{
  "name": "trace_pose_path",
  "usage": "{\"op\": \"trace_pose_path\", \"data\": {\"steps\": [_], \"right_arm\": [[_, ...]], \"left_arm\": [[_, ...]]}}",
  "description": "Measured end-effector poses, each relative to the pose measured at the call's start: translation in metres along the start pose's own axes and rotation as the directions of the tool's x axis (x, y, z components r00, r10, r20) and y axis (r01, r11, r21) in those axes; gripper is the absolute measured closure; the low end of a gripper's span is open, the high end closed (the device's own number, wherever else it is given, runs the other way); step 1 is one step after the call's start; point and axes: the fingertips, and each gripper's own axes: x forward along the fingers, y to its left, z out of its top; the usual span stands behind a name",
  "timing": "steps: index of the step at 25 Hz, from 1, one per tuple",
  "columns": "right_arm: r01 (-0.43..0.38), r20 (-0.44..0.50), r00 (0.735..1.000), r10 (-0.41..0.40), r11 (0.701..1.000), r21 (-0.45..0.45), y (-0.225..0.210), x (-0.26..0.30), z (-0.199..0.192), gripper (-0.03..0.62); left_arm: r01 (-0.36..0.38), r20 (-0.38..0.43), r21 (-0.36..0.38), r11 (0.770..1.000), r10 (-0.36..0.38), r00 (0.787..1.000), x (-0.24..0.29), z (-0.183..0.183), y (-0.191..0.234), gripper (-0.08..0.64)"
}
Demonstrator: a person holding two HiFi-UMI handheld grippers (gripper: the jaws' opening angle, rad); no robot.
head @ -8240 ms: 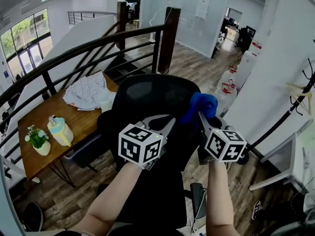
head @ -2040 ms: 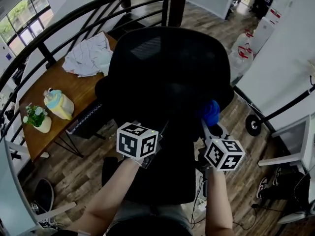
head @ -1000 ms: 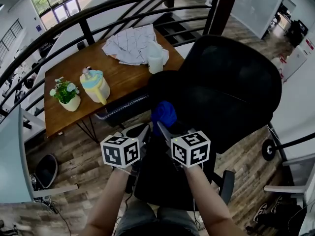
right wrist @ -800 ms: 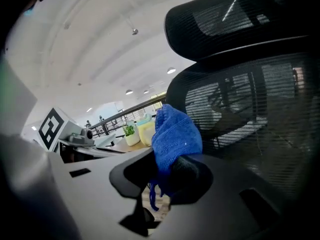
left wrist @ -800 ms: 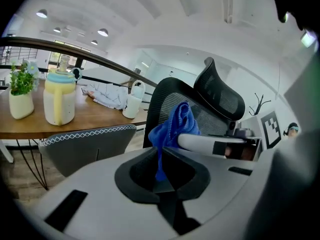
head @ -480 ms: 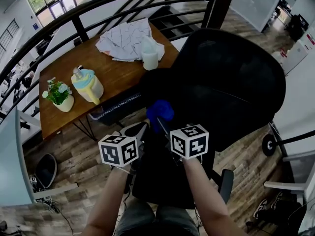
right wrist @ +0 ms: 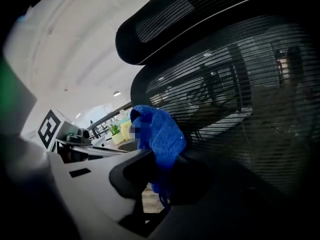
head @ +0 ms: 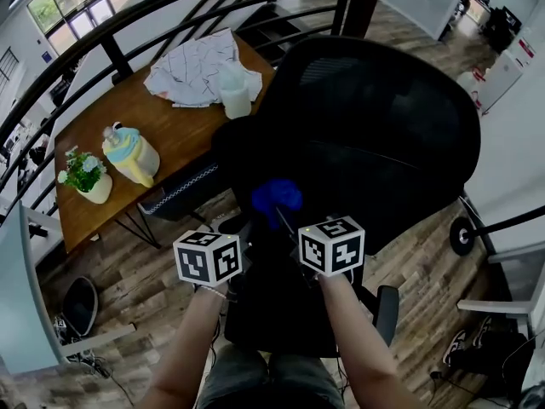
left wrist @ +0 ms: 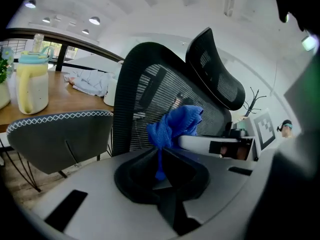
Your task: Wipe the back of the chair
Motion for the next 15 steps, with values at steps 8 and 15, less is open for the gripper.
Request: {"op": "trace_pose_path", "data": {"steps": [8, 15], "right_arm": [[0.044, 0.024, 0.999, -0.045, 0.998, 0.039, -0.028, -0.028, -0.005, 0.505], [0.101, 0.059, 0.993, -0.106, 0.992, 0.08, -0.056, -0.059, -0.009, 0.505]], "left_arm": [[0.052, -0.039, 0.04, 0.998, -0.051, 0.998, 0.022, -0.004, -0.032, 0.525], [0.097, -0.08, 0.086, 0.992, -0.09, 0.993, 0.041, -0.01, -0.06, 0.525]]}}
